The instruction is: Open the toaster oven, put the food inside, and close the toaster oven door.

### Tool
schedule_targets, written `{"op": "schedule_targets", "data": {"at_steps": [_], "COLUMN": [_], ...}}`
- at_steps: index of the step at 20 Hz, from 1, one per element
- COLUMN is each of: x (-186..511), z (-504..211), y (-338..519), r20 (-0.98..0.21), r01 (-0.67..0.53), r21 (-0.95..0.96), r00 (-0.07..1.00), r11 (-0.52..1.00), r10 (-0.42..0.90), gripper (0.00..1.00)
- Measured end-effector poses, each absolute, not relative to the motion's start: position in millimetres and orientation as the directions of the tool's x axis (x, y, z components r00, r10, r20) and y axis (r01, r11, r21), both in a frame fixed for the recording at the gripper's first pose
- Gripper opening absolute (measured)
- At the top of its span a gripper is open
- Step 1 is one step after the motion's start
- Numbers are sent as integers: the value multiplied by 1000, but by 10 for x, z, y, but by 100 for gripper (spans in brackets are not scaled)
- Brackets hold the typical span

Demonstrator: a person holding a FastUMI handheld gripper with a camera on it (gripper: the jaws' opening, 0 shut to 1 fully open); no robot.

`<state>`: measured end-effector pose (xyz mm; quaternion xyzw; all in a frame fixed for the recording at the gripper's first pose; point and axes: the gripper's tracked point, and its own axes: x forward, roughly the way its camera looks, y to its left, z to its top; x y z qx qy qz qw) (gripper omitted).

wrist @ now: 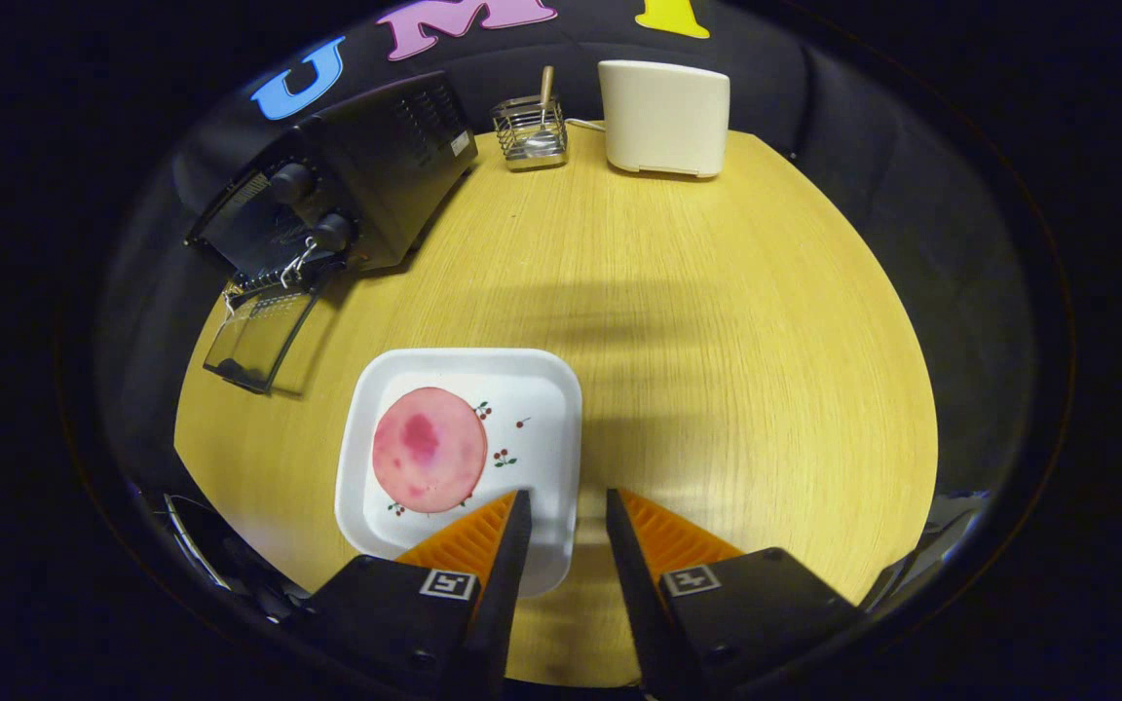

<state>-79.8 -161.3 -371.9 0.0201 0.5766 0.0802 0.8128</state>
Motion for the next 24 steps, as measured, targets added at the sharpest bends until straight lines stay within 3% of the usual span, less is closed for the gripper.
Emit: {"op": "schedule_targets", "data": {"at_steps": [3,7,11,18,24], "x": [-810,-783,-838,-973,-985], "z": [-3712,-3721,-3701,-3639,-3308], "y": [-1598,-1559,-1531,-1482,-1400], "r20": [-941,-931,-915,-880,-842], "r01": [-47,40,196,493,511], "r21": [153,250,363,472,533], "r00": [297,286,259,318,398], "r11": [987,967,911,731,675], "r10": [160,229,309,354,364], "gripper": [25,10,5,5,5]}}
